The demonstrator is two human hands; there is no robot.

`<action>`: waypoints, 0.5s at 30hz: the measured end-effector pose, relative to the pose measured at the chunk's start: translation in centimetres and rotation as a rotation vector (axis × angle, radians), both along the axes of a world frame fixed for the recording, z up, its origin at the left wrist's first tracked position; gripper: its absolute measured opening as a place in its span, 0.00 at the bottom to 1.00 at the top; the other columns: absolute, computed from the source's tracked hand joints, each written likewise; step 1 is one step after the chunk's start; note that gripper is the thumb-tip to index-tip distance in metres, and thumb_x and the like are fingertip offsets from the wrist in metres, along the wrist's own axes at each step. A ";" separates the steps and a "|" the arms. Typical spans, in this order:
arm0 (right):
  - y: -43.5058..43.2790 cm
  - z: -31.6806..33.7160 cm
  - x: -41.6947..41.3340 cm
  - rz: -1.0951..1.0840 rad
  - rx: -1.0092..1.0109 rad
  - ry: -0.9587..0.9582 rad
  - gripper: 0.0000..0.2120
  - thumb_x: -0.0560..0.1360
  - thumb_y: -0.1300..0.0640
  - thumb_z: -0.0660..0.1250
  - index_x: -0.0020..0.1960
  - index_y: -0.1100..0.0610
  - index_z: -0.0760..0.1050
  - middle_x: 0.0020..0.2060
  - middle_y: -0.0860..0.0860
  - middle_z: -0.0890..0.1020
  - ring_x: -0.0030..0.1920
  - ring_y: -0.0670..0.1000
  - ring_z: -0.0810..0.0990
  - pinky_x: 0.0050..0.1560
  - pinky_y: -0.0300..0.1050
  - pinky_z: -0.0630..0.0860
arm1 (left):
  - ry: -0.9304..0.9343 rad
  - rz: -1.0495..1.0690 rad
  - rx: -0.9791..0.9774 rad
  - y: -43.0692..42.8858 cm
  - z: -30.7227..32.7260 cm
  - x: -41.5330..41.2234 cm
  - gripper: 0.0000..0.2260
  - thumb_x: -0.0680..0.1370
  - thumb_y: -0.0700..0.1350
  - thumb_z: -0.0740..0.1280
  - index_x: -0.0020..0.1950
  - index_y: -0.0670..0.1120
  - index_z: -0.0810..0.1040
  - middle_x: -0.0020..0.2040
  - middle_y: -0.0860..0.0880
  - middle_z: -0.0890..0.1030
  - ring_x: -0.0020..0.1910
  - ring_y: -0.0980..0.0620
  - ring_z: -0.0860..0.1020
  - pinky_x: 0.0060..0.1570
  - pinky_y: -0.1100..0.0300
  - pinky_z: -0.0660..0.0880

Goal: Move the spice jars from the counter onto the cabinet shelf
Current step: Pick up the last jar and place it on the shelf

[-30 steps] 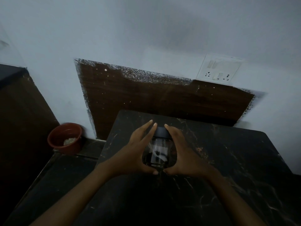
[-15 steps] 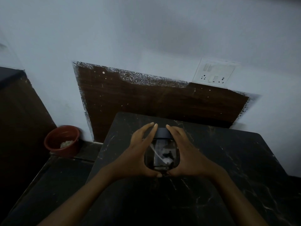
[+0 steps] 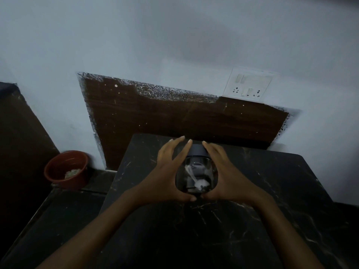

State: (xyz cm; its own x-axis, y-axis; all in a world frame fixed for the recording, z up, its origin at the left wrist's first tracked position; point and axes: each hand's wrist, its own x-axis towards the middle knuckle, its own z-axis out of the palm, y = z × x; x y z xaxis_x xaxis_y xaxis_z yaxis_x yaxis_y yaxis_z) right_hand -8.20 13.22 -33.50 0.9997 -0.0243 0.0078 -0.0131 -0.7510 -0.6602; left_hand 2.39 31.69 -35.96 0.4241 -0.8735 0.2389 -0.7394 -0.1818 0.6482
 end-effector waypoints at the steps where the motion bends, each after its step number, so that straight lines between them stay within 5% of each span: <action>1: 0.2 0.1 0.0 -0.001 -0.006 -0.017 0.59 0.59 0.53 0.80 0.76 0.46 0.41 0.66 0.32 0.51 0.67 0.42 0.61 0.60 0.35 0.71 | -0.011 -0.002 -0.001 -0.3 0.1 -0.1 0.54 0.63 0.59 0.77 0.72 0.63 0.38 0.72 0.65 0.39 0.72 0.59 0.38 0.70 0.52 0.50; 6: -0.2 0.8 -0.1 0.006 0.008 -0.019 0.62 0.59 0.51 0.80 0.74 0.42 0.37 0.63 0.26 0.47 0.69 0.42 0.58 0.63 0.39 0.71 | 0.015 0.035 -0.059 -0.9 0.5 0.0 0.52 0.63 0.56 0.78 0.72 0.62 0.42 0.68 0.63 0.49 0.70 0.55 0.50 0.69 0.53 0.60; 10: -0.9 0.9 -0.7 -0.012 0.049 0.042 0.63 0.58 0.48 0.81 0.72 0.34 0.34 0.67 0.26 0.44 0.70 0.39 0.54 0.64 0.38 0.67 | 0.166 0.020 -0.103 -0.8 0.2 0.1 0.54 0.62 0.57 0.77 0.76 0.56 0.44 0.73 0.51 0.50 0.73 0.50 0.55 0.68 0.47 0.67; 15: -0.5 0.5 -0.4 -0.054 -0.032 -0.023 0.60 0.59 0.51 0.80 0.73 0.40 0.39 0.67 0.32 0.50 0.70 0.46 0.59 0.64 0.46 0.71 | 0.060 -0.030 -0.043 -1.3 0.0 0.3 0.58 0.62 0.59 0.78 0.76 0.57 0.37 0.75 0.59 0.35 0.75 0.55 0.39 0.71 0.54 0.52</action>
State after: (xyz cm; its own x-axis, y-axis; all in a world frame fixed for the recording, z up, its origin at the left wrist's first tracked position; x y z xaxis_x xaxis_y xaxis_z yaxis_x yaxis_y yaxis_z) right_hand -8.57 12.72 -32.96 0.9964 -0.0780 0.0328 -0.0393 -0.7703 -0.6364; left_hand 2.69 30.37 -35.97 0.4124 -0.8757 0.2512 -0.7035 -0.1309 0.6986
